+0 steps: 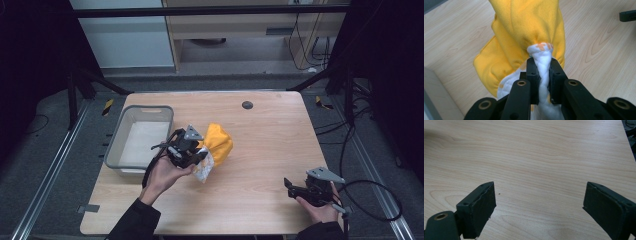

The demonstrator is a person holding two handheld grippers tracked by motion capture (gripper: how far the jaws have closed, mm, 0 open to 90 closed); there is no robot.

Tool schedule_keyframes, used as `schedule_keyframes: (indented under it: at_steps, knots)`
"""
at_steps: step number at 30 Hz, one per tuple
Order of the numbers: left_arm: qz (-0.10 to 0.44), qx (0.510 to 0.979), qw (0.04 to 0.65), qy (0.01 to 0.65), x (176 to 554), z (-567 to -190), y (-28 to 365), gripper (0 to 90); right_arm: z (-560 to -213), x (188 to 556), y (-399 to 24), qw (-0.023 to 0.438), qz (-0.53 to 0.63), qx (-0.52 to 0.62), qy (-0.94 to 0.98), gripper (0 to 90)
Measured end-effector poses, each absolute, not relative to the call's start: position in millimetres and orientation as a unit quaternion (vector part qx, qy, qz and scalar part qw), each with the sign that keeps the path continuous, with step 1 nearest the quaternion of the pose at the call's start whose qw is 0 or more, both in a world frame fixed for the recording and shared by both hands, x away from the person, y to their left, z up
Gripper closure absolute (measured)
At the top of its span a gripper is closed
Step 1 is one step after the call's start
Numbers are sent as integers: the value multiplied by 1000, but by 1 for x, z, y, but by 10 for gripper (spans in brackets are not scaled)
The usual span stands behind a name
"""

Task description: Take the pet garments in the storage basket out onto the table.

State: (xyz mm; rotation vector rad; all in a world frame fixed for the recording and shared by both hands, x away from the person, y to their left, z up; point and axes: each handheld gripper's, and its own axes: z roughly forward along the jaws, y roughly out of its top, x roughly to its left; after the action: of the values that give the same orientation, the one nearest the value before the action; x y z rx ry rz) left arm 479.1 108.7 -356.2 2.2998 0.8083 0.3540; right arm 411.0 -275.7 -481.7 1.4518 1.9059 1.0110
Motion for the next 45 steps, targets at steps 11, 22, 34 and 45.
schedule_keyframes:
  at_steps: [11, 22, 34, 45]
  knots:
    - [124, 886, 329, 303, 480, -369, 99, 812, -482, 411, -276, 269, 372, 538, 707, 109]
    - [115, 892, 319, 299, 482, -384, 92, 811, -483, 411, -276, 270, 371, 536, 709, 109]
    - [102, 897, 306, 303, 486, -407, 88, 807, -483, 411, -276, 269, 370, 536, 710, 109]
    - [94, 902, 300, 298, 487, -419, 82, 790, -483, 411, -275, 266, 369, 537, 710, 109]
